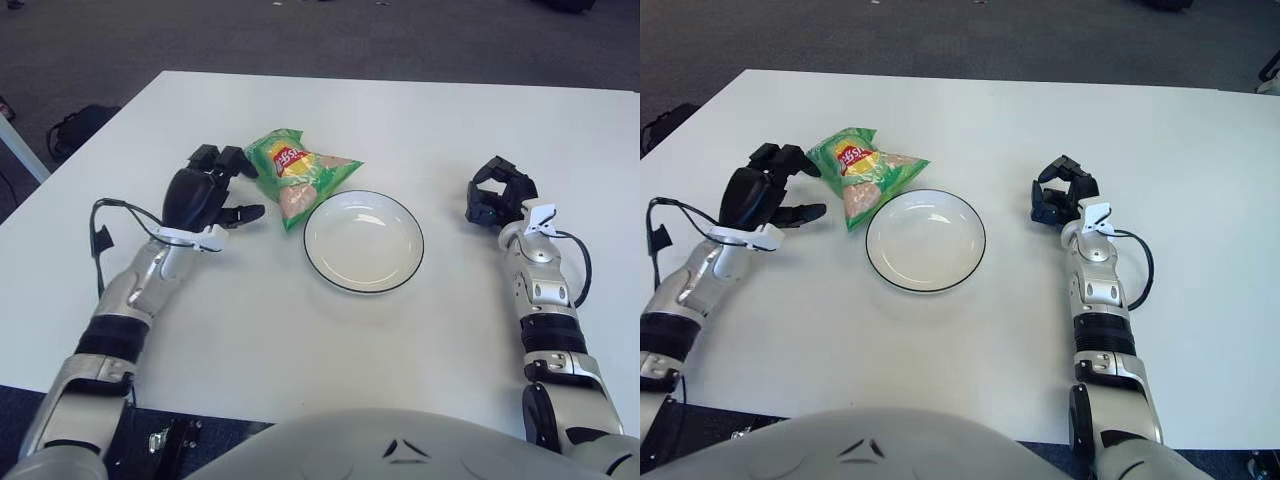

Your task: Put the snack into the plate.

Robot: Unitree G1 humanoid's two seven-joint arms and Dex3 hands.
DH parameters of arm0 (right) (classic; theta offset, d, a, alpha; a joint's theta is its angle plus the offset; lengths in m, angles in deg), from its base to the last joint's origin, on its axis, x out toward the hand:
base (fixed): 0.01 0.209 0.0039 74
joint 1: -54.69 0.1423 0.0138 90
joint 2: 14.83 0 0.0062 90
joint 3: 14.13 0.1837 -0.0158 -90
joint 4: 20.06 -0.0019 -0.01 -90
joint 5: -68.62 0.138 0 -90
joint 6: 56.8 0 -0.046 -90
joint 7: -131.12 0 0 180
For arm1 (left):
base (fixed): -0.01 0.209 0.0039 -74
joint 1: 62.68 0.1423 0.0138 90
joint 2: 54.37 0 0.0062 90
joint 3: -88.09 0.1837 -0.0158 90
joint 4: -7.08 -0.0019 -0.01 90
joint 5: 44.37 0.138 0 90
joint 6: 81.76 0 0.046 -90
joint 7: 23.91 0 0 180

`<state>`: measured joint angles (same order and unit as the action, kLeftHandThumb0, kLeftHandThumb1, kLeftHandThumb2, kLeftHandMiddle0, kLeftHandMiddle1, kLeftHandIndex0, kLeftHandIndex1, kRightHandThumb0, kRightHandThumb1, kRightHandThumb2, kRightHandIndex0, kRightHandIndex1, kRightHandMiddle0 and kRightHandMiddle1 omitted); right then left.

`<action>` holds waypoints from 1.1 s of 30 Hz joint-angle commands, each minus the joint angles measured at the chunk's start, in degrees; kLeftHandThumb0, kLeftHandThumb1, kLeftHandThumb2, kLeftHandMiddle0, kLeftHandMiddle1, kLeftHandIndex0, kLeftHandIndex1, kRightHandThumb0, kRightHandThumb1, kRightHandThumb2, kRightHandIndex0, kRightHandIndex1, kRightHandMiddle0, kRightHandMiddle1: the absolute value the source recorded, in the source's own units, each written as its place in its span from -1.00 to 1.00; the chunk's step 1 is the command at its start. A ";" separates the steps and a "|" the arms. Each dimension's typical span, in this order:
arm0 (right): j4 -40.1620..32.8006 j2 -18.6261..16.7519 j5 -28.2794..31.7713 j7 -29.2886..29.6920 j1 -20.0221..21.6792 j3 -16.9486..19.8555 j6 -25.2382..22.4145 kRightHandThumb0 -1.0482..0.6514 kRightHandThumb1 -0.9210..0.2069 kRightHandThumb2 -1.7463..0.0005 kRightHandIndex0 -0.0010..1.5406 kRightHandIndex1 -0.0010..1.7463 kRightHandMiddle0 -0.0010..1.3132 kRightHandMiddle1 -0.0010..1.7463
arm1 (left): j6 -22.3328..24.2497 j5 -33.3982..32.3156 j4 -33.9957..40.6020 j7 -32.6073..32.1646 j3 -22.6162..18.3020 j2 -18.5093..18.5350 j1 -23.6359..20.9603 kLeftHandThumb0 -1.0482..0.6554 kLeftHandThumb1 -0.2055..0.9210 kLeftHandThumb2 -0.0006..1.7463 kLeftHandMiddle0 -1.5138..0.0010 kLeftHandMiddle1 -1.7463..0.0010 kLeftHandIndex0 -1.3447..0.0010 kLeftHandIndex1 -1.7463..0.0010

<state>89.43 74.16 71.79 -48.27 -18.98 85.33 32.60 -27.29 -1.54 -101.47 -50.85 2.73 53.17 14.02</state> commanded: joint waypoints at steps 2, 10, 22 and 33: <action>2.34 -1.28 -0.82 -0.35 -3.10 -1.18 -4.59 -0.34 0.08 -0.52 0.71 1.00 -0.05 1.00 | -0.71 2.38 1.03 -1.18 0.41 2.37 -1.43 -0.41 0.45 0.01 0.91 -0.23 0.98 -0.44; 2.57 -1.33 -0.93 -0.25 -2.97 -1.31 -4.64 -0.34 0.08 -0.52 0.71 1.00 -0.05 1.00 | -0.63 7.59 -0.57 -4.16 2.03 4.85 -4.23 -0.47 0.18 0.02 1.00 0.23 1.00 -0.03; 2.71 -1.38 -0.85 -0.64 -3.05 -1.47 -3.70 -0.34 0.10 -0.53 0.72 1.00 -0.05 1.00 | 1.52 13.51 -1.11 -5.01 5.64 7.55 -7.93 -0.72 0.44 -0.20 1.00 0.93 1.00 0.70; 2.28 -1.67 -0.96 -0.19 -3.02 -1.60 -4.54 -0.34 0.11 -0.54 0.71 1.00 -0.03 1.00 | 0.89 14.07 -3.01 -1.24 9.30 8.86 -13.12 -0.88 0.82 -0.49 1.00 1.00 1.00 0.99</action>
<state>89.17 73.96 71.74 -48.06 -18.82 85.06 32.03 -25.68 12.64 -103.46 -53.77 10.85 60.83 3.53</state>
